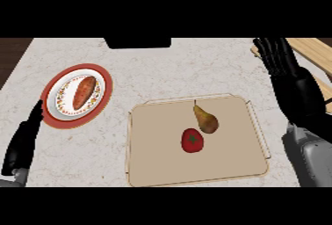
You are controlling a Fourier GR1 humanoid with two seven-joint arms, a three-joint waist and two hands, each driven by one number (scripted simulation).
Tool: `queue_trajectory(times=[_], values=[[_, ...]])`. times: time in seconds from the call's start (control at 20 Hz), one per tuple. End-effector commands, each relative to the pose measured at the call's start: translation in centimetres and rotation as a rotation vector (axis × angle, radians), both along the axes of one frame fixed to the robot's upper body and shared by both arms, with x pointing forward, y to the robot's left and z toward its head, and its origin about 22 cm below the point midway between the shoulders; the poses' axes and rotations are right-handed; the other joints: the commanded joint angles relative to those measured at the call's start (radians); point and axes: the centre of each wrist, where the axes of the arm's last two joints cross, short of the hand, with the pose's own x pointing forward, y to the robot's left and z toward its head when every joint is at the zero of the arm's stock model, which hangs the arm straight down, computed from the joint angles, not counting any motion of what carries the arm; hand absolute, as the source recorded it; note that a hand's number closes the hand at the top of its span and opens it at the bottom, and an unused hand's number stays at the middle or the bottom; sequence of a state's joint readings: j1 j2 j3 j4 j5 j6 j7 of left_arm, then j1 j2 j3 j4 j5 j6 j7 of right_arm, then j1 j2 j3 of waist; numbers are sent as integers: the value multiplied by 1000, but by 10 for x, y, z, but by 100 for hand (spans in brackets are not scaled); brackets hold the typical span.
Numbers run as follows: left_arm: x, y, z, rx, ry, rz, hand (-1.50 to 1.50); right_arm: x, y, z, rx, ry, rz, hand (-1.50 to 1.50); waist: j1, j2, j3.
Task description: Pick the tomato from the tray and place it in the tiered shelf
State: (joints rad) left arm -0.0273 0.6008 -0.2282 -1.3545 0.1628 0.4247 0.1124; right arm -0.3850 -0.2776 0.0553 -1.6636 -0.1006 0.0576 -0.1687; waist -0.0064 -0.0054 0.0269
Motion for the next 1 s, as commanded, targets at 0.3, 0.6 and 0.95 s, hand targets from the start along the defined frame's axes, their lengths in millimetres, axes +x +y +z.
queue_trajectory(times=[0.3,0.6,0.95], values=[[48,-52,57,-319,-227,-198,0,8,-62,-46,-253,283,-479,150,-40,16,-41],[50,-64,64,-408,-213,-271,0,3,-15,-74,353,454,-89,-150,3,5,-26],[52,-70,50,-409,-208,-268,0,-11,-10,-8,-5,503,44,-150,-5,0,-30]])
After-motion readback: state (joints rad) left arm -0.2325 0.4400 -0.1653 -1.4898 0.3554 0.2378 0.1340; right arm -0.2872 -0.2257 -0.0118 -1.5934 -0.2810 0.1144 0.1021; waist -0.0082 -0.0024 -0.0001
